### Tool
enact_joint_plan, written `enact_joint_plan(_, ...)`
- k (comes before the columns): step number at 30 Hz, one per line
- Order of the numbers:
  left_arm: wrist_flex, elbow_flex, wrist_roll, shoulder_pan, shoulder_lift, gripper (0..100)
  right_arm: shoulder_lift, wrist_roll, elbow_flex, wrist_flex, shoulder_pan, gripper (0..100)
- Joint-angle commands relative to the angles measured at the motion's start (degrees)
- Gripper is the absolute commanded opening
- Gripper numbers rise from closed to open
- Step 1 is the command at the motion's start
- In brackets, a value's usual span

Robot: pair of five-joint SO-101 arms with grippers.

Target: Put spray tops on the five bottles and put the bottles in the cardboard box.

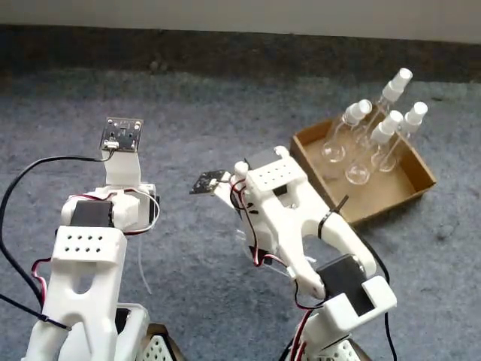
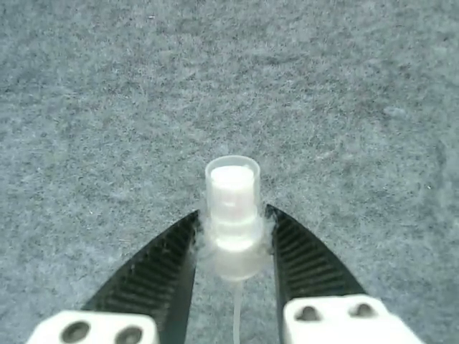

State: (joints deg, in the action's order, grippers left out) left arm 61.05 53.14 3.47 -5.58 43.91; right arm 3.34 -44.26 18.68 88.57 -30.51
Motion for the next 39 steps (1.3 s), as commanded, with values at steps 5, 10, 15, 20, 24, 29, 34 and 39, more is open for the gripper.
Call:
enact_joint_plan(5,-0.97,-0.22,0.62,0.22,1.98,1,-16.66,8.97,-11.21,2.51,0.84,12.9)
enact_joint_plan(10,-1.05,-0.31,0.62,0.31,1.98,1,-26.33,9.23,-11.21,2.51,0.84,12.9)
enact_joint_plan(15,-4.22,-0.13,0.35,0.31,2.07,0,-35.38,16.97,-11.30,2.42,0.84,12.9)
enact_joint_plan(20,-4.66,-0.31,0.44,0.31,2.07,0,-40.84,24.97,-9.19,1.63,0.84,12.9)
enact_joint_plan(24,-4.66,-0.40,0.44,0.31,2.07,1,-44.97,29.27,0.92,-7.34,1.01,12.9)
enact_joint_plan(29,-4.84,-0.57,0.44,0.31,2.15,1,-53.67,30.15,18.95,-23.16,1.01,12.9)
enact_joint_plan(34,-8.26,-0.22,0.62,0.31,2.15,1,-63.43,30.24,33.36,-35.03,1.10,12.9)
enact_joint_plan(39,-8.44,-0.57,0.62,0.31,3.30,1,-68.53,33.85,41.98,-40.92,1.19,12.9)
